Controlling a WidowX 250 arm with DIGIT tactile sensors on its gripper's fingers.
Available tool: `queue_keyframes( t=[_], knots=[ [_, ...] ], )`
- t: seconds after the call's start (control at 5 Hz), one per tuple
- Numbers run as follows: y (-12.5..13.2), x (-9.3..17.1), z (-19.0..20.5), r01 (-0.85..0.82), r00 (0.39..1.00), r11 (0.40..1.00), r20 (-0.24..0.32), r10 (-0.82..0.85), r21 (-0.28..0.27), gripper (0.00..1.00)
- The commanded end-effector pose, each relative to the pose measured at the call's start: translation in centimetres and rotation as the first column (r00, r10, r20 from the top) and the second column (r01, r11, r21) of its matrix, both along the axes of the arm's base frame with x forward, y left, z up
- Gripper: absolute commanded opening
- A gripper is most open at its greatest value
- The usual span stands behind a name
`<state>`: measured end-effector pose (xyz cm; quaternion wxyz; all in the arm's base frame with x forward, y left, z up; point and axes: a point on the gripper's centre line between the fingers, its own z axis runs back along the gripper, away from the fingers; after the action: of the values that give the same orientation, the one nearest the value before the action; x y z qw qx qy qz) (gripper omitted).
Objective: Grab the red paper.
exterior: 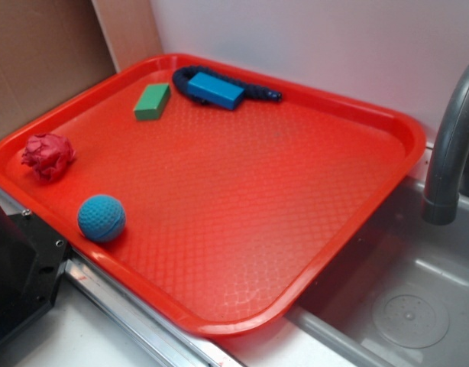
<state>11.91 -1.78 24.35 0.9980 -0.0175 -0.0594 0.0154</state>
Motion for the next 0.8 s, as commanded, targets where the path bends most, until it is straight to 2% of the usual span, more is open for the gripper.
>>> queue_keyframes(
  t=[0.0,0.2,0.4,0.6],
  knots=[
    [0.0,0.0,0.0,0.0,1.0,1.0,0.0,0.0,0.0,1.0],
    [5.0,1.0,-4.5,-0.221,0.974,0.973,-0.029,0.223,0.073,1.0],
    [9.5,1.3,-7.3,-0.458,0.889,0.887,0.032,0.457,0.057,1.0],
    [11.8,1.8,-10.0,-0.598,0.802,0.797,0.041,0.596,0.084,1.0]
  ],
)
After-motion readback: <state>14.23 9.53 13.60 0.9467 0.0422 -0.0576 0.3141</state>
